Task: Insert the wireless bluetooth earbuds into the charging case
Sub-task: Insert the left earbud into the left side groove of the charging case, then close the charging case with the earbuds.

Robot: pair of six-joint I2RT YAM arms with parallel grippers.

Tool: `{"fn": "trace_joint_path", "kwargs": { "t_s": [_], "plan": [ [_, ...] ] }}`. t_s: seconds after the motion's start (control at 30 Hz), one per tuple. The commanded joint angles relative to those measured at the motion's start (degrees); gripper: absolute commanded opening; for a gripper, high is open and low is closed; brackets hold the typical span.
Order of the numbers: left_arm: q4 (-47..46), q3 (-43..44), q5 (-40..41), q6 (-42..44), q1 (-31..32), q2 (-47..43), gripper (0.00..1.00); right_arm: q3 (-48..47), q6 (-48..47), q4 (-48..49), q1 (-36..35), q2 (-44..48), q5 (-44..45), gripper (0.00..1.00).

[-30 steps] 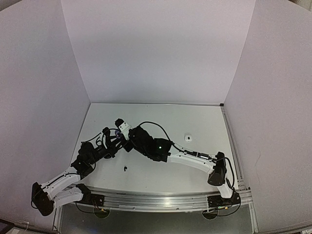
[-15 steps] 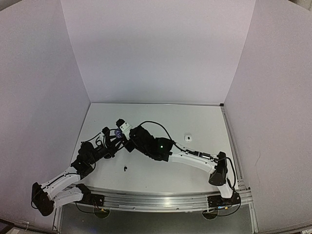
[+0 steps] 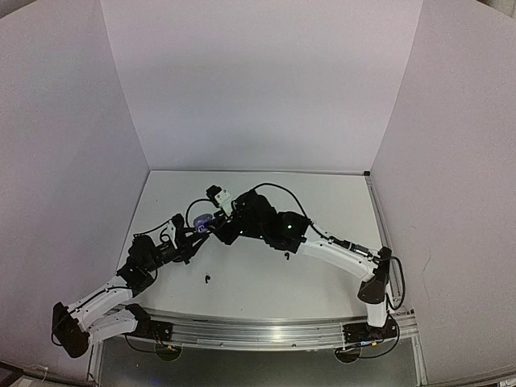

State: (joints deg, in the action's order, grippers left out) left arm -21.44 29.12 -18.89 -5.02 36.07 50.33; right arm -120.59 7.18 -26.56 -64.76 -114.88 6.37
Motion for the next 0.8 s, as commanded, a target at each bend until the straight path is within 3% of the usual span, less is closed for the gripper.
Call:
{"fn": "trace_joint_path", "kwargs": {
  "t_s": [0.0, 0.17, 0.27, 0.53, 0.77],
  "plan": [
    [1.1, 2.6, -11.8, 5.1, 0.1, -0.1, 0.00, 0.3, 8.2, -3.3, 3.3, 4.5, -7.2, 0.47],
    [5.5, 4.1, -18.9, 12.1, 0.1, 1.3, 0.00, -3.1, 12.4, -4.5, 4.1, 0.7, -11.7, 0.58],
    [7.5, 5.1, -20.6, 15.3, 0.1, 1.8, 0.00, -5.2, 15.1, -5.2, 4.5, -2.0, -16.0, 0.59],
    [7.2, 6.0, -20.4, 19.3, 0.1, 2.6, 0.00, -4.4, 19.4, -7.5, 4.5, -3.7, -22.0, 0.45],
    [6.5, 6.7, -13.5, 12.7, 0.1, 3.6, 0.00, 0.1, 20.2, -7.4, 3.6, 0.2, -22.7, 0.36]
  ]
}}
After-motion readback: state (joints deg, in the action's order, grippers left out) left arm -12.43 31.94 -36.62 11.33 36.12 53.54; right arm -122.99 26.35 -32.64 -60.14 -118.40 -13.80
